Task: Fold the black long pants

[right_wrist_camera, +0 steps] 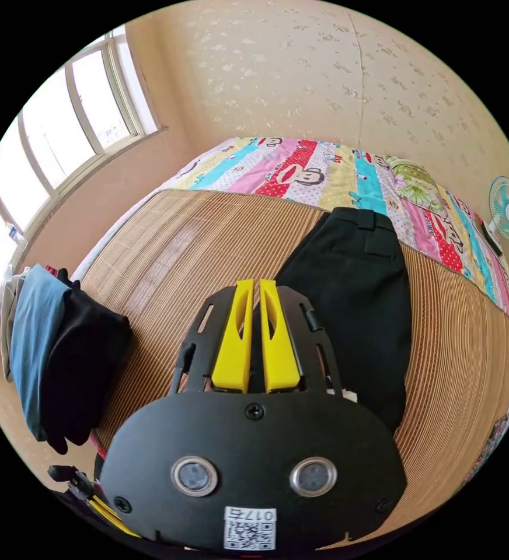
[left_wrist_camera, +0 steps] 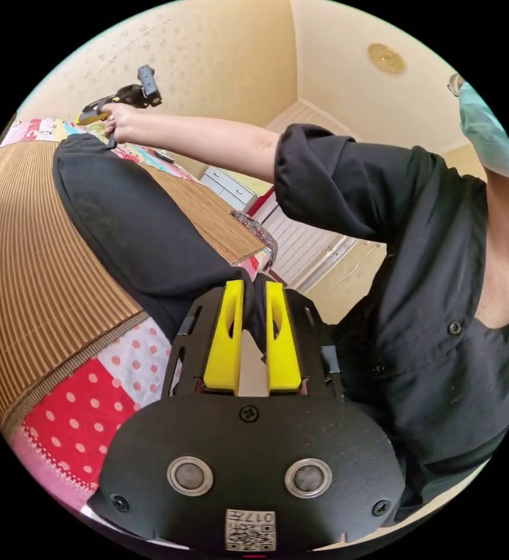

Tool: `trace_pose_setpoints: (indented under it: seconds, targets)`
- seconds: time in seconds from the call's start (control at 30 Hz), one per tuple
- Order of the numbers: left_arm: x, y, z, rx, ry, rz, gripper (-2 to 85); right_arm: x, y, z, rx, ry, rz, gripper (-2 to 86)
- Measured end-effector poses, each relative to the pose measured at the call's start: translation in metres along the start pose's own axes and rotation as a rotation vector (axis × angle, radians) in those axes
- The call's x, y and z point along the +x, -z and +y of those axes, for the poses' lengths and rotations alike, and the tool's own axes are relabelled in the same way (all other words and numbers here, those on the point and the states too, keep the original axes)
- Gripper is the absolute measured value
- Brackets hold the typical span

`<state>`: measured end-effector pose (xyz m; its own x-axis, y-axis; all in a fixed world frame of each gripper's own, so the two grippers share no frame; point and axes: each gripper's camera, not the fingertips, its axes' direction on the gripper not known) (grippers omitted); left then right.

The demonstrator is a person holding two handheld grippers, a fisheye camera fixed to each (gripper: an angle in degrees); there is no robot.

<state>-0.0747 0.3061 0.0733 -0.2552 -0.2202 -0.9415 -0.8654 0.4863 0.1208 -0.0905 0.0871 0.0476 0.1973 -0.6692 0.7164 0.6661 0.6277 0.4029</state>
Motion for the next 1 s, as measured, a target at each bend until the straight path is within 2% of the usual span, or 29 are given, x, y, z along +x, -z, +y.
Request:
trace_pose_setpoints:
  seconds: [0.13, 0.23, 0.3, 0.4, 0.57, 0.73, 0.83, 1.0]
  targets:
    - [-0.01, 0.019, -0.004, 0.093, 0.049, -0.115, 7.2, 0.013, 0.044, 0.078, -0.084, 0.087, 0.021, 3.4]
    - [-0.031, 0.043, 0.005, 0.276, 0.189, -0.153, 9.5, 0.04, 0.094, 0.167, -0.102, 0.12, -0.061, 4.8]
    - [-0.047, 0.049, 0.01, 0.33, 0.289, -0.185, 12.4, 0.053, 0.119, 0.226, -0.141, 0.184, -0.114, 5.9]
    - [-0.062, 0.037, 0.004, 0.241, 0.4, -0.291, 12.9, 0.084, 0.157, 0.324, -0.19, 0.081, -0.202, 7.3]
    - [-0.053, -0.002, -0.022, 0.148, 0.362, -0.428, 8.9, 0.115, 0.198, 0.457, -0.121, -0.18, -0.22, 8.9]
    - [-0.037, -0.029, -0.031, 0.119, 0.35, -0.618, 5.8, 0.116, 0.2, 0.499, -0.075, -0.234, -0.279, 9.5]
    - [-0.025, -0.04, -0.034, 0.075, 0.324, -0.701, 1.1, 0.118, 0.203, 0.509, -0.042, -0.241, -0.209, 7.5]
    - [-0.028, -0.066, -0.039, -0.044, 0.355, -0.646, -0.8, 0.145, 0.212, 0.522, -0.033, -0.302, -0.29, 4.3]
